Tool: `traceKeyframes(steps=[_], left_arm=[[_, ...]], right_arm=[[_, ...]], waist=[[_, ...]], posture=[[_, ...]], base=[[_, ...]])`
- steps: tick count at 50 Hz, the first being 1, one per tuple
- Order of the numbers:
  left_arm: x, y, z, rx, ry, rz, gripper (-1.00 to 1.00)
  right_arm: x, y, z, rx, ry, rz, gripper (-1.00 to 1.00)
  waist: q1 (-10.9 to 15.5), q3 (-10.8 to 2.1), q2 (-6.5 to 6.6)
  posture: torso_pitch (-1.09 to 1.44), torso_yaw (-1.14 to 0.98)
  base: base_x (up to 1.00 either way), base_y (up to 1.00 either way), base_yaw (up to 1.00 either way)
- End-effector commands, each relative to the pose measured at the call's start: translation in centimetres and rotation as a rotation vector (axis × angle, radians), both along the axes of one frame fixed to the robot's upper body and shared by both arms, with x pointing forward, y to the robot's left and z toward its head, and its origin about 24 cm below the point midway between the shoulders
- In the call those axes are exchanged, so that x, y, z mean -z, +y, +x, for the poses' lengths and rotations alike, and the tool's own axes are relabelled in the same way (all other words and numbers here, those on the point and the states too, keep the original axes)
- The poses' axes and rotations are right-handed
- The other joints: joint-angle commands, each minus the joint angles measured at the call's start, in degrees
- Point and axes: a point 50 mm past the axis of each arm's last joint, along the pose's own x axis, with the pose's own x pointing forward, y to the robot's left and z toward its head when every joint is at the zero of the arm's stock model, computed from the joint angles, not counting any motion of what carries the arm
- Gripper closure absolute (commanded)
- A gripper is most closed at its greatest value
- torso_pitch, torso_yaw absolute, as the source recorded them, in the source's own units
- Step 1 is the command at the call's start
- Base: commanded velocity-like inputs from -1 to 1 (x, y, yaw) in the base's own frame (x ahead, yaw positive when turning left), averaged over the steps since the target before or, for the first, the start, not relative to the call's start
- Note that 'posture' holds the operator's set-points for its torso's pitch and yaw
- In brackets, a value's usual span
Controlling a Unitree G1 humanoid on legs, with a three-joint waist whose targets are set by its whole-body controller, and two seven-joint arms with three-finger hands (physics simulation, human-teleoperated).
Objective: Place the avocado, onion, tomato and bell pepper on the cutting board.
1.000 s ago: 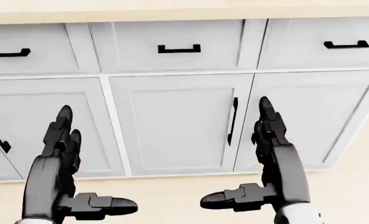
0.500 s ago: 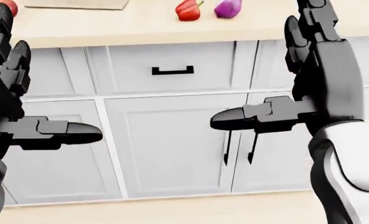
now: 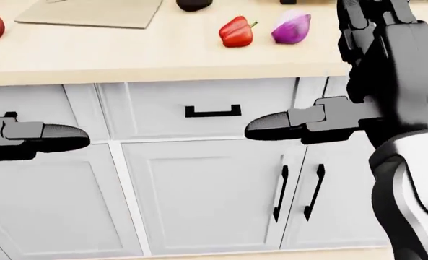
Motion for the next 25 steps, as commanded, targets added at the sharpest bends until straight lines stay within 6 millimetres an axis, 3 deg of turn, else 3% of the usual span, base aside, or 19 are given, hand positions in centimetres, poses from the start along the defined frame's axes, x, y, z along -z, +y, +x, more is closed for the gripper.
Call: traceKeyframes(steps=[1,2,3,4,5,7,11,13,15,16,17,18,19,21,25], left_arm=[[-1.1,-0.3,-0.4,0.013,-0.062,0.014,-1.00],[-1.2,-0.2,-0.4,0.010,-0.064,0.013,-1.00],[-1.4,-0.2,-0.5,0.011,-0.068,0.017,-1.00],[-1.8,-0.2,-0.6,0.009,-0.076,0.020,-1.00],[-2.2,-0.1,-0.7,0.005,-0.082,0.026,-1.00],[-3.0,-0.1,-1.0,0.001,-0.097,0.041,-1.00],[-4.3,-0.2,-1.3,-0.002,-0.122,0.062,-1.00],[-4.9,-0.1,-1.6,-0.009,-0.133,0.070,-1.00],[-5.4,0.0,-1.8,-0.016,-0.145,0.086,-1.00],[-5.5,0.1,-1.9,-0.022,-0.148,0.099,-1.00],[-5.7,0.2,-2.1,-0.025,-0.152,0.100,-1.00],[-5.8,0.2,-2.1,-0.026,-0.153,0.099,-1.00],[-5.7,0.3,-2.1,-0.029,-0.153,0.101,-1.00],[-5.6,0.2,-2.1,-0.030,-0.152,0.102,-1.00],[-5.8,0.4,-2.1,-0.035,-0.153,0.104,-1.00]], right_arm=[[-0.9,-0.1,-0.2,0.005,-0.052,0.008,-1.00],[-1.0,-0.1,-0.2,0.006,-0.054,0.006,-1.00],[-1.0,0.0,-0.1,0.005,-0.055,0.009,-1.00],[-1.2,0.0,-0.2,0.002,-0.060,0.009,-1.00],[-1.5,0.0,-0.3,0.000,-0.073,0.009,-1.00],[-2.0,0.1,-0.5,-0.008,-0.085,0.016,-1.00],[-2.4,0.2,-0.5,-0.016,-0.107,0.022,-1.00],[-2.6,0.2,-0.6,-0.016,-0.112,0.022,-1.00],[-2.9,0.3,-0.7,-0.017,-0.117,0.017,-1.00],[-3.1,0.4,-0.7,-0.018,-0.121,0.008,-1.00],[-3.3,0.5,-0.8,-0.020,-0.124,0.003,-1.00],[-3.3,0.5,-0.9,-0.022,-0.126,0.001,-1.00],[-3.3,0.5,-0.9,-0.022,-0.128,-0.003,-1.00],[-3.3,0.5,-0.8,-0.022,-0.129,-0.008,-1.00],[-3.2,0.5,-0.8,-0.021,-0.129,-0.003,-1.00]], waist=[[-0.2,-0.89,-0.32],[-0.3,-1.41,-1.99],[-0.7,-1.13,-1.71],[-1.0,0.54,-1.79],[-1.0,1.14,-2.36],[-1.9,0.06,-1.95],[-2.5,0.25,-0.79],[-2.8,-0.11,0.31],[-3.0,-0.69,2.24],[-2.9,-1.25,3.88],[-2.9,-3.20,6.23],[-2.5,-0.12,4.11],[-2.7,0.95,5.07],[-1.9,-0.05,4.41],[-1.2,0.51,2.24]], posture=[[0.00,0.00],[0.00,0.00],[0.00,0.00],[0.00,0.00],[0.00,0.00],[0.00,0.00],[0.00,0.00],[0.00,0.00],[0.00,0.00],[0.00,0.00],[0.00,0.00],[0.00,0.00],[0.00,0.00],[0.00,0.00],[0.00,0.00]], base=[[0.54,0.01,0.00],[0.55,0.01,0.00],[0.55,0.01,0.00],[0.55,0.01,0.00],[0.56,0.02,0.00],[0.56,0.01,0.00],[0.48,0.00,0.00],[0.38,0.00,0.00],[0.35,0.00,0.00],[0.34,0.00,0.00],[0.35,0.00,0.00],[0.34,0.00,0.00],[0.34,0.00,0.00],[0.41,0.10,0.00],[0.42,0.12,0.00]])
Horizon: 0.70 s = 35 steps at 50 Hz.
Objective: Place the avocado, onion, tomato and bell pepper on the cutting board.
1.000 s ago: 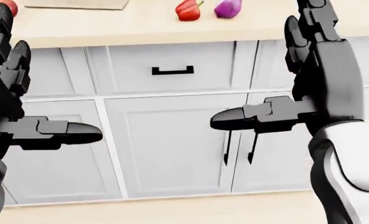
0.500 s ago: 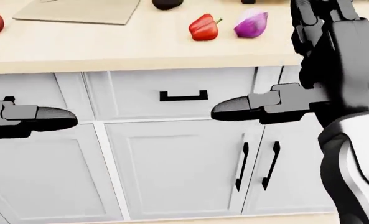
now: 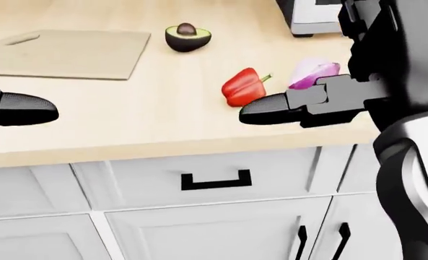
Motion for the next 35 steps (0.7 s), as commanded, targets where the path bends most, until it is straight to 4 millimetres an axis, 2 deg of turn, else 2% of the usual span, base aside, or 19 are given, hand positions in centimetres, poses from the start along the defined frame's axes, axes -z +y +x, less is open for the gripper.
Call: traceKeyframes(steps=[1,3,4,5,6,7,9,12,14,15,16,17,20,21,24,26,27,30,35], left_arm=[[-0.94,-0.12,-0.37,0.004,-0.059,0.015,-1.00],[-1.06,-0.09,-0.33,0.003,-0.060,0.018,-1.00],[-1.13,-0.08,-0.34,0.003,-0.061,0.017,-1.00],[-1.13,-0.07,-0.34,0.001,-0.061,0.021,-1.00],[-1.16,-0.08,-0.35,0.002,-0.062,0.020,-1.00],[-1.18,-0.06,-0.37,0.000,-0.063,0.020,-1.00],[-1.26,0.00,-0.41,-0.003,-0.065,0.023,-1.00],[-1.28,0.09,-0.53,-0.007,-0.068,0.021,-1.00],[-1.24,0.18,-0.61,-0.009,-0.067,0.021,-1.00],[-1.21,0.21,-0.64,-0.010,-0.066,0.022,-1.00],[-1.23,0.20,-0.66,-0.008,-0.066,0.021,-1.00],[-1.22,0.24,-0.67,-0.010,-0.066,0.021,-1.00],[-1.12,0.23,-0.74,-0.011,-0.063,0.023,-1.00],[-1.12,0.25,-0.73,-0.012,-0.063,0.021,-1.00],[-1.10,0.19,-0.69,-0.012,-0.063,0.021,-1.00],[-1.03,0.21,-0.68,-0.013,-0.061,0.021,-1.00],[-1.04,0.19,-0.67,-0.013,-0.062,0.020,-1.00],[-0.99,0.12,-0.58,-0.013,-0.061,0.021,-1.00],[-0.85,0.04,-0.50,-0.011,-0.058,0.020,-1.00]], right_arm=[[-0.91,-0.11,-0.37,0.009,-0.062,-0.001,-1.00],[-0.92,-0.08,-0.36,0.010,-0.064,-0.005,-1.00],[-0.93,-0.06,-0.35,0.009,-0.065,-0.007,-1.00],[-0.94,-0.05,-0.35,0.008,-0.064,-0.004,-1.00],[-0.97,-0.06,-0.36,0.009,-0.065,-0.005,-1.00],[-0.97,-0.06,-0.36,0.009,-0.066,-0.003,-1.00],[-1.05,-0.08,-0.37,0.014,-0.071,-0.003,-1.00],[-1.26,-0.01,-0.59,0.008,-0.085,0.014,-1.00],[-1.37,-0.01,-0.75,0.007,-0.095,0.016,-1.00],[-1.39,0.04,-0.86,0.003,-0.098,0.014,-1.00],[-1.40,0.07,-0.91,0.003,-0.101,0.010,-1.00],[-1.45,0.08,-0.93,0.002,-0.103,0.011,-1.00],[-1.41,0.26,-0.99,-0.002,-0.103,-0.009,-1.00],[-1.41,0.25,-0.99,-0.004,-0.103,-0.007,-1.00],[-1.41,0.24,-0.96,-0.002,-0.104,-0.009,-1.00],[-1.36,0.21,-1.00,-0.004,-0.106,-0.008,-1.00],[-1.35,0.23,-1.00,-0.006,-0.106,-0.003,-1.00],[-1.30,0.25,-0.96,-0.007,-0.105,-0.006,-1.00],[-1.20,0.29,-0.98,-0.007,-0.105,-0.008,-1.00]], waist=[[0.0,-0.29,0.22],[0.2,-0.68,-1.23],[0.3,-1.02,-2.51],[0.0,-2.03,-4.72],[-0.5,-1.27,-3.56],[0.1,-1.23,-4.58],[-0.3,-1.13,-4.39],[-0.6,-0.11,-2.93],[-0.9,0.23,-1.13],[-0.9,-0.15,0.54],[-0.9,-1.17,1.21],[-1.2,-0.19,-0.02],[-1.0,-0.32,1.06],[-0.9,-1.85,1.81],[-0.6,-1.32,-1.06],[-0.6,-0.90,-4.81],[-1.5,-0.99,-3.99],[-1.8,-2.63,-3.70],[-1.5,-1.86,-2.37]], posture=[[0.00,0.00],[0.00,0.00],[0.00,0.00],[0.00,0.00],[0.00,0.00],[0.00,0.00],[0.00,0.00],[0.00,0.00],[0.00,0.00],[0.00,0.00],[0.00,0.00],[0.00,0.00],[0.00,0.00],[0.00,0.00],[0.00,0.00],[0.00,0.00],[0.00,0.00],[0.00,0.00],[0.00,0.00]], base=[[0.39,0.12,0.00],[0.37,0.16,0.00],[0.30,0.23,0.00],[0.27,0.25,0.00],[0.20,0.27,0.00],[0.19,0.27,0.00],[0.02,0.08,0.00],[0.00,0.00,0.00],[0.00,0.00,0.00],[0.00,0.00,0.00],[0.00,0.00,0.00],[0.00,0.00,0.00],[0.00,0.00,0.00],[0.00,0.12,0.00],[0.00,0.34,0.00],[0.00,0.39,0.00],[0.00,0.47,0.00],[0.00,0.47,0.00],[0.00,0.48,0.00]])
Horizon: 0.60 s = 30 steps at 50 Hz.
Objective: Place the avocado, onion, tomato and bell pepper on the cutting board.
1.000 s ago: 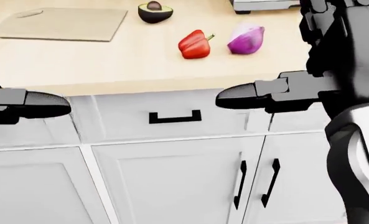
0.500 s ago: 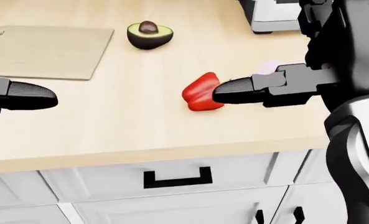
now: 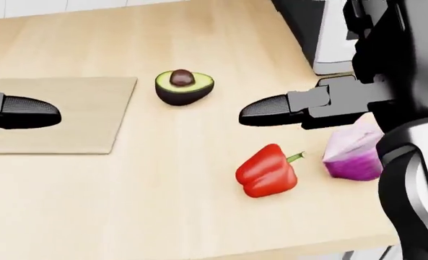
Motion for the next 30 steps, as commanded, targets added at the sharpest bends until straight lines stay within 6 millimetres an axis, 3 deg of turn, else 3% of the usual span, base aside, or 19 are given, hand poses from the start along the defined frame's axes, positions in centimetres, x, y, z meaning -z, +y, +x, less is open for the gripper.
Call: traceKeyframes(steps=[1,5,6,7,8,9,17,21,22,24,30], left_arm=[[-0.91,0.20,-0.38,-0.021,-0.058,0.011,-1.00],[-0.83,0.18,-0.38,-0.022,-0.057,0.013,-1.00],[-0.85,0.18,-0.39,-0.022,-0.057,0.015,-1.00],[-0.87,0.19,-0.39,-0.023,-0.058,0.016,-1.00],[-0.89,0.21,-0.41,-0.024,-0.059,0.016,-1.00],[-0.87,0.21,-0.41,-0.024,-0.058,0.016,-1.00],[-1.02,0.14,-0.28,-0.022,-0.059,0.019,-1.00],[-1.01,0.14,-0.23,-0.021,-0.059,0.019,-1.00],[-0.97,0.16,-0.23,-0.022,-0.058,0.019,-1.00],[-0.89,0.19,-0.31,-0.023,-0.056,0.019,-1.00],[-0.78,0.11,-0.29,-0.022,-0.055,0.018,-1.00]], right_arm=[[-0.83,0.18,-0.36,-0.013,-0.056,0.002,-1.00],[-0.69,0.21,-0.28,-0.014,-0.054,0.003,-1.00],[-0.71,0.20,-0.33,-0.017,-0.055,0.009,-1.00],[-0.69,0.18,-0.35,-0.016,-0.056,0.008,-1.00],[-0.71,0.15,-0.42,-0.027,-0.059,0.045,-1.00],[-0.76,0.01,-0.42,-0.014,-0.059,0.051,-1.00],[-0.52,0.05,-0.36,-0.011,-0.043,0.017,-1.00],[-0.80,0.11,-0.43,-0.009,-0.065,-0.003,-1.00],[-0.85,0.13,-0.54,-0.016,-0.068,-0.001,-1.00],[-0.73,0.17,-0.65,-0.020,-0.063,-0.001,-1.00],[-0.59,0.17,-0.67,-0.028,-0.063,0.009,-1.00]], waist=[[0.2,-0.77,-0.36],[0.0,-0.96,3.41],[-0.1,-1.46,5.29],[-0.4,-3.30,7.42],[0.8,-0.50,4.57],[0.7,0.14,5.94],[-0.1,0.56,3.37],[0.1,0.26,2.84],[0.6,-0.82,3.29],[1.0,-1.27,3.03],[1.8,-0.98,1.48]], posture=[[0.00,0.00],[0.00,0.00],[0.00,0.00],[0.00,0.00],[0.00,0.00],[0.00,0.00],[0.00,0.00],[0.00,0.00],[0.00,0.00],[0.00,0.00],[0.00,0.00]], base=[[0.00,0.48,0.00],[0.00,0.48,0.00],[0.00,0.48,0.00],[0.00,0.48,0.00],[0.00,0.00,0.00],[0.00,0.00,0.00],[0.00,0.00,0.00],[0.00,0.00,0.00],[0.00,0.00,0.20],[0.00,0.00,0.46],[0.00,0.00,0.79]])
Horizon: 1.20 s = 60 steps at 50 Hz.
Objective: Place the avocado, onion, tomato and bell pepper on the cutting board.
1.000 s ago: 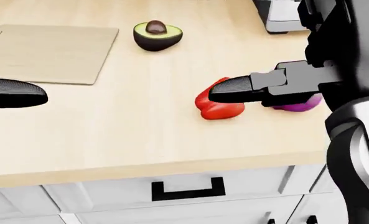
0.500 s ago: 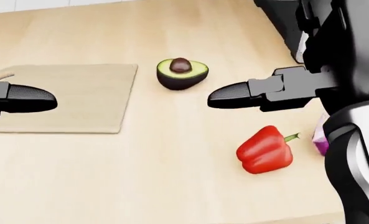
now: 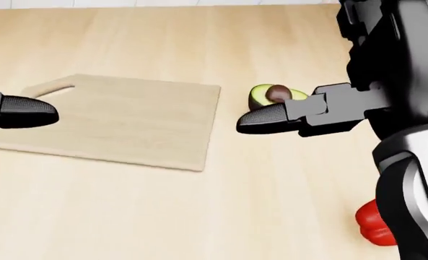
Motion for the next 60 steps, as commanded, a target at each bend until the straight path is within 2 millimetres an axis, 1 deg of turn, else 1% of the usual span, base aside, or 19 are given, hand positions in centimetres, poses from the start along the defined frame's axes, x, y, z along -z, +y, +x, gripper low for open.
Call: traceKeyframes(steps=[1,5,6,7,8,15,17,20,22,23,25,27,28,33,37,38,54,55,60], left_arm=[[-0.9,-0.1,-0.4,0.001,-0.060,0.014,-1.00],[-0.9,-0.2,-0.4,0.002,-0.059,0.017,-1.00],[-0.9,-0.2,-0.4,0.003,-0.059,0.018,-1.00],[-0.8,-0.2,-0.4,0.002,-0.058,0.017,-1.00],[-0.8,-0.2,-0.4,0.002,-0.057,0.017,-1.00],[-0.6,-0.2,-0.2,0.002,-0.054,0.019,-1.00],[-0.6,-0.2,-0.2,0.001,-0.053,0.018,-1.00],[-0.6,-0.3,-0.2,0.002,-0.052,0.019,-1.00],[-0.7,-0.3,-0.1,0.004,-0.053,0.020,-1.00],[-0.7,-0.3,-0.1,0.005,-0.052,0.021,-1.00],[-0.8,-0.3,-0.1,0.005,-0.052,0.022,-1.00],[-0.9,-0.3,-0.1,0.005,-0.054,0.024,-1.00],[-0.9,-0.4,-0.1,0.007,-0.056,0.023,-1.00],[-0.8,-0.5,0.1,0.009,-0.054,0.022,-1.00],[-0.5,-0.4,0.0,0.008,-0.050,0.022,-1.00],[-0.5,-0.4,0.1,0.006,-0.049,0.023,-1.00],[-0.3,-0.4,0.2,-0.003,-0.041,0.012,-1.00],[-0.3,-0.4,0.1,-0.003,-0.041,0.012,-1.00],[-0.5,-0.4,0.3,-0.005,-0.042,0.014,-1.00]], right_arm=[[-1.0,-0.1,-0.5,0.002,-0.072,-0.001,-1.00],[-0.8,-0.2,-0.5,0.009,-0.069,0.008,-1.00],[-0.7,-0.2,-0.4,0.026,-0.061,-0.022,-1.00],[-0.6,-0.2,-0.4,0.021,-0.063,-0.010,-1.00],[-0.6,-0.4,-0.4,0.028,-0.060,0.015,-1.00],[-0.6,-0.8,-0.4,0.055,-0.054,0.032,-1.00],[-0.4,-0.8,-0.3,0.063,-0.037,0.023,-1.00],[-0.6,-0.8,-0.2,0.062,-0.046,0.019,-1.00],[-0.7,-0.8,-0.2,0.059,-0.056,0.017,-1.00],[-0.8,-0.8,-0.2,0.059,-0.062,0.025,-1.00],[-0.8,-0.8,-0.1,0.061,-0.061,0.020,-1.00],[-0.8,-0.7,-0.2,0.058,-0.062,0.020,-1.00],[-0.8,-0.8,-0.2,0.062,-0.063,0.015,-1.00],[-0.7,-0.9,-0.5,0.066,-0.060,0.015,-1.00],[-0.5,-1.0,-0.3,0.068,-0.056,0.020,-1.00],[-0.5,-0.9,-0.3,0.068,-0.055,0.024,-1.00],[-0.3,-1.5,-0.3,0.057,-0.063,0.125,-1.00],[-0.3,-1.6,-0.3,0.071,-0.061,0.106,-1.00],[-0.4,-1.7,-0.5,0.075,-0.066,0.103,-1.00]], waist=[[-0.2,-0.75,-0.01],[-0.2,-0.13,-2.91],[-0.2,-0.54,-4.70],[-1.0,-1.30,-4.73],[-1.6,0.97,-3.23],[-1.0,1.01,-2.33],[-1.5,0.27,-0.50],[-1.1,-2.28,-1.86],[-1.0,-2.79,-1.75],[-1.3,-1.49,-1.74],[-2.1,0.44,0.58],[-3.0,-0.32,4.42],[-2.2,0.87,1.66],[-1.6,0.17,-0.04],[-0.6,-0.27,-3.17],[-0.8,0.28,-1.87],[-1.1,-0.49,-0.84],[-1.9,-1.64,-0.69],[-1.9,0.43,1.48]], posture=[[0.00,0.00],[0.00,0.00],[0.00,0.00],[0.00,0.00],[0.00,0.00],[0.00,0.00],[0.00,0.00],[0.00,0.00],[0.00,0.00],[0.00,0.00],[0.00,0.00],[0.00,0.00],[0.00,0.00],[0.00,0.00],[0.00,0.00],[0.00,0.00],[0.00,0.00],[0.00,0.00],[0.00,0.00]], base=[[0.00,0.00,0.81],[0.00,0.00,0.80],[0.00,0.00,0.80],[0.00,0.00,0.10],[0.00,0.00,0.00],[0.00,0.00,0.00],[-0.07,0.11,0.00],[-0.42,0.29,0.00],[-0.26,0.31,0.00],[0.00,0.00,0.00],[0.00,0.00,0.00],[0.00,0.00,0.00],[0.00,0.00,0.00],[0.00,0.00,0.00],[0.00,0.00,0.00],[0.00,0.00,0.00],[0.00,0.00,0.00],[0.00,0.00,-0.41],[0.00,0.00,-0.92]])
